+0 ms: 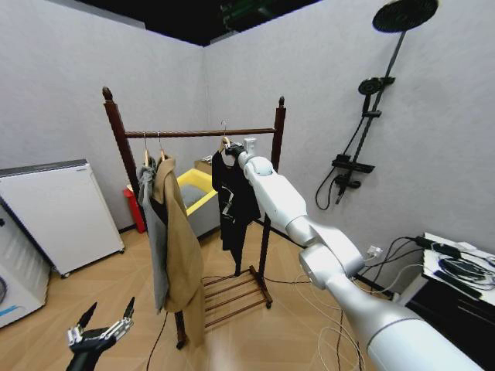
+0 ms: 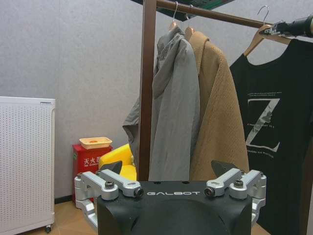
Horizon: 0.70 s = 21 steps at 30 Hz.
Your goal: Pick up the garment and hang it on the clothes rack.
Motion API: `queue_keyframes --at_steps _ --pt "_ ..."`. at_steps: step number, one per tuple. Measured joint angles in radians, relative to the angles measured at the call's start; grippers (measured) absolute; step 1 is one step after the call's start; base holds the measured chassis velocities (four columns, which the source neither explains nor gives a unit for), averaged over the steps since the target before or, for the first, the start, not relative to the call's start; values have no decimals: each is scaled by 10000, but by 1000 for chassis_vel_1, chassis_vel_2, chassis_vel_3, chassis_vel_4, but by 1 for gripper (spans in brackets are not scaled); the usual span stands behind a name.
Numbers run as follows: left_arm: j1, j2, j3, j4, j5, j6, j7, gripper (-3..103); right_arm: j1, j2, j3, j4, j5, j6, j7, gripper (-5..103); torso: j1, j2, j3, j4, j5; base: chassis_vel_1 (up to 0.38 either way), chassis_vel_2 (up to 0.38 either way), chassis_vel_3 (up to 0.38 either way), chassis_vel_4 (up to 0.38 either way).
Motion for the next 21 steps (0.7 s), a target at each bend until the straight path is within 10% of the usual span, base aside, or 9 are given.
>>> queue_keyframes --at_steps 21 --pt "0 0 0 0 0 0 0 100 246 232 582 -1113 -550 -23 -55 10 0 0 0 -1 1 0 0 0 0"
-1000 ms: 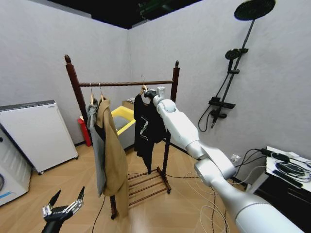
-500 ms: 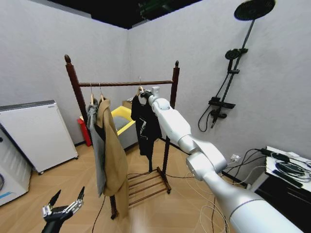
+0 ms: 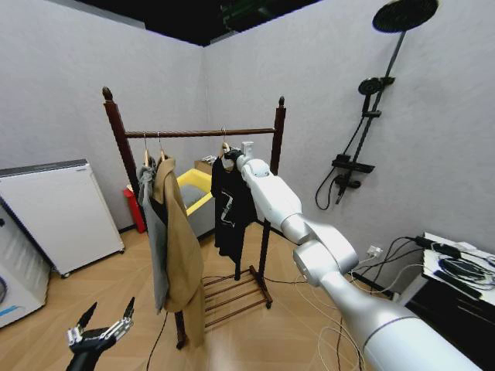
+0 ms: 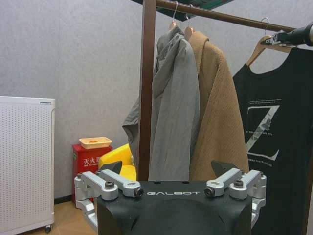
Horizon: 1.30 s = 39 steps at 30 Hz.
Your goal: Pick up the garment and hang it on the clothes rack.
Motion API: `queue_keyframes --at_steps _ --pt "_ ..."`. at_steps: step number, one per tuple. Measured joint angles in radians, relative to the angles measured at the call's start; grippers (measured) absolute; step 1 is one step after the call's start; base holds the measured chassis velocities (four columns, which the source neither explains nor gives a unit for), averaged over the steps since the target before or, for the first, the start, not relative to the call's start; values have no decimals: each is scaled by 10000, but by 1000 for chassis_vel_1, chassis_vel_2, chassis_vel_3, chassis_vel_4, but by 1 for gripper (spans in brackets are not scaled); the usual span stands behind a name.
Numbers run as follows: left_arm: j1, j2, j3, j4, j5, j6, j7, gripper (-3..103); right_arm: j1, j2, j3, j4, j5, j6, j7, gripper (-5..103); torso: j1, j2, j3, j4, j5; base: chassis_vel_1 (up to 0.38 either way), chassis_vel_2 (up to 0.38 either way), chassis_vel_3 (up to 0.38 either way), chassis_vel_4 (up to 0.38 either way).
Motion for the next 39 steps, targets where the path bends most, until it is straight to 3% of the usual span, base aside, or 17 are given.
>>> queue_keyframes --at_steps 12,17,24,26,29,30,34,35,36,37,38,39 --pt "0 0 0 0 0 0 0 100 -365 -88 99 448 -125 -181 -224 8 0 1 -1 2 0 0 0 0 0" --pt "0 0 0 0 0 0 0 100 -492 -214 118 545 -97 -160 -434 24 0 0 1 1 1 0 0 0 0" --pt "0 0 0 0 0 0 0 100 -939 -831 -72 1668 353 -38 -346 56 -1 0 0 5 0 0 0 0 0" --pt "0 0 0 0 0 0 -1 100 -1099 -1045 -144 2104 382 -56 -248 56 0 0 0 4 0 0 0 0 0" --pt "0 0 0 0 0 0 1 100 -2037 -2046 -323 4277 195 -364 162 72 0 0 0 1 1 0 0 0 0" --pt "0 0 0 0 0 0 1 100 -2037 -2046 -323 4277 195 -364 162 72 0 0 0 1 1 0 0 0 0" --pt "1 0 0 0 0 0 -5 100 -4270 -3709 -82 8084 858 -1021 1002 93 0 -1 1 9 5 0 0 0 0" --pt "1 0 0 0 0 0 -5 100 -4270 -3709 -82 8084 858 -1021 1002 93 0 -1 1 9 5 0 0 0 0" --pt "0 0 0 0 0 0 1 100 -4773 -4218 67 8929 1046 -1168 1222 93 0 0 0 9 4 0 0 0 0" --pt "2 0 -1 0 0 0 -5 100 -5602 -5204 393 10144 1352 -1348 1574 97 -1 0 0 4 2 0 0 0 0" --pt "2 0 -1 0 0 0 -5 100 -5602 -5204 393 10144 1352 -1348 1574 97 -1 0 0 4 2 0 0 0 0" --pt "-1 1 1 0 0 0 2 100 -6070 -5668 625 10778 1482 -1445 1714 99 -1 1 -1 -5 6 0 0 0 0"
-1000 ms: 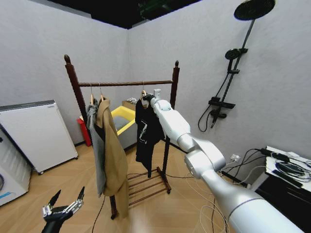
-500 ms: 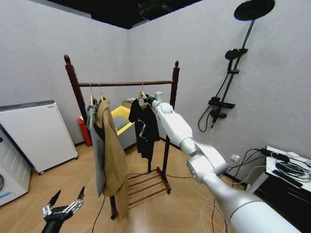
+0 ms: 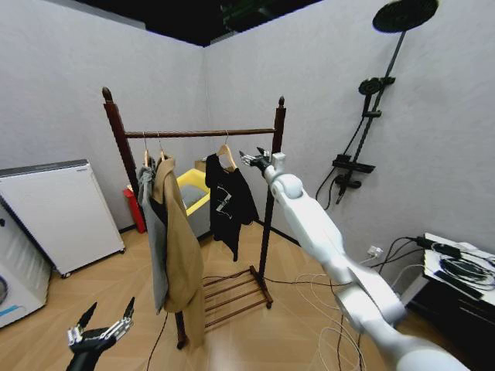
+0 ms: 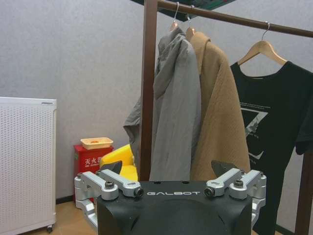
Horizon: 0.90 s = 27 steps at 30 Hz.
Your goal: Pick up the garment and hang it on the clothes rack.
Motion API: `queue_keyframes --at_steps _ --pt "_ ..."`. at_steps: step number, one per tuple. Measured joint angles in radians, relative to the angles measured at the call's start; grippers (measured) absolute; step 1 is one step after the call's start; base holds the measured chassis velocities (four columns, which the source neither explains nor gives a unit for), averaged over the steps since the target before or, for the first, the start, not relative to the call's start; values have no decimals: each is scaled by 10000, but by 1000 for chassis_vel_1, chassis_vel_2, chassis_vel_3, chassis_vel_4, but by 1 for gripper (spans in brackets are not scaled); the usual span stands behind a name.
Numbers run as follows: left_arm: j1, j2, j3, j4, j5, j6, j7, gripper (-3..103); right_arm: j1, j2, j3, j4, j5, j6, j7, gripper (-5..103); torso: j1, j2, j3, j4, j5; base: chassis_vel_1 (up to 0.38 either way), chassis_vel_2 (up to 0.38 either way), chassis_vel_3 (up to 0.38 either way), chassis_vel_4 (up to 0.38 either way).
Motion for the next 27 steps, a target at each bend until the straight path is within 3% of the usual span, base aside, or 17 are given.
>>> queue_keyframes --at_steps 3,6,8,9,11,15,17,18,20,23,27 --pt "0 0 0 1 0 0 3 100 -2883 -1333 1667 2895 521 -277 455 100 -2 1 -2 -5 4 0 0 0 0" --pt "2 0 0 1 0 0 -6 100 -3884 -1572 2323 3699 620 -275 573 100 -2 0 -1 1 3 0 0 0 0" --pt "1 0 -1 1 0 0 -5 100 -6290 -1663 3841 5269 641 -204 699 100 -2 2 -2 8 -7 0 0 0 0" --pt "1 0 -1 1 0 0 -5 100 -6290 -1663 3841 5269 641 -204 699 100 -2 2 -2 8 -7 0 0 0 0" --pt "1 1 0 1 0 0 -4 100 -8856 -1174 5295 6577 365 275 744 100 -2 2 -1 3 -4 0 0 0 0" --pt "1 0 -1 1 0 0 -3 100 -10652 -513 6227 7205 -83 854 573 100 -3 2 -2 6 -6 0 0 0 0" --pt "1 1 0 1 0 0 -3 100 -12330 381 7083 7602 -476 1565 293 100 -3 2 -1 3 -5 0 0 0 0" --pt "1 1 0 1 0 0 -3 100 -12330 381 7083 7602 -476 1565 293 100 -3 2 -1 3 -5 0 0 0 0" --pt "0 0 -1 0 0 0 -3 100 -13578 1188 7598 7844 -677 2319 140 100 -3 3 -1 4 -8 0 0 0 0" --pt "1 0 -1 1 0 0 -3 100 -14317 1650 7626 7914 -928 2922 124 100 -1 1 0 8 -6 0 0 0 0" --pt "1 0 0 1 0 0 -2 100 -15018 2111 7372 8127 -1105 3246 117 100 0 1 0 5 -8 0 0 0 0"
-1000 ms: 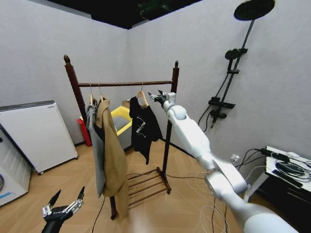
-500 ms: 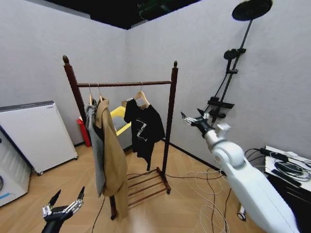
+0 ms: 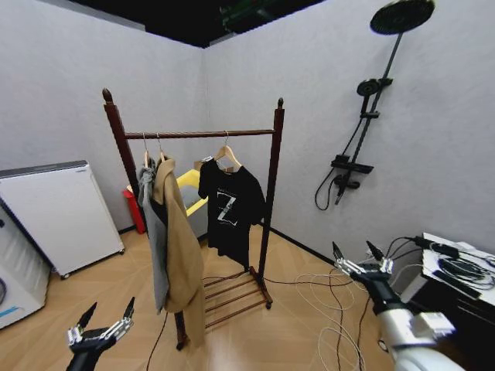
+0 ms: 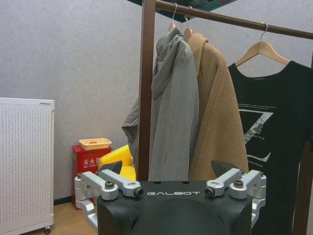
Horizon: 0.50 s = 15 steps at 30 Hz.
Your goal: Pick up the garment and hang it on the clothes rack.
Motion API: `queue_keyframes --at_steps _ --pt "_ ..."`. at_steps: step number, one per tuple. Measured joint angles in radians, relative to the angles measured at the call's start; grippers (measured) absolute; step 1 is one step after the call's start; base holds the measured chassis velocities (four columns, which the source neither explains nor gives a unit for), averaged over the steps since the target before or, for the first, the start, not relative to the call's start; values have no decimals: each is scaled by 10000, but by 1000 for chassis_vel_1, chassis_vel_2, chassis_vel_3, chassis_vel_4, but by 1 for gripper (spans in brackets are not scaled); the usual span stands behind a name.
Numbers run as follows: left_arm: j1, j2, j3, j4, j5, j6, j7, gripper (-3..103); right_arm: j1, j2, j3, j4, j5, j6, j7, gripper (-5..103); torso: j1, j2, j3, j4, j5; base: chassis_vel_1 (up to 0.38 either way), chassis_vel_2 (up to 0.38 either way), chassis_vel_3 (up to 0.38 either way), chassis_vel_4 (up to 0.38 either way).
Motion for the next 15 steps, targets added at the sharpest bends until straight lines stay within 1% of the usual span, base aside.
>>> queue_keyframes --at_steps 3,5,15 --pt "0 0 0 0 0 0 0 100 -137 201 -229 74 -246 60 4 100 0 0 0 2 0 0 0 0 0" --pt "0 0 0 0 0 0 0 100 -141 255 -356 82 -493 -42 44 100 0 -1 0 3 0 0 0 0 0" --pt "0 0 0 0 0 0 0 100 -55 244 -415 53 -542 -137 68 100 1 -2 1 2 1 0 0 0 0"
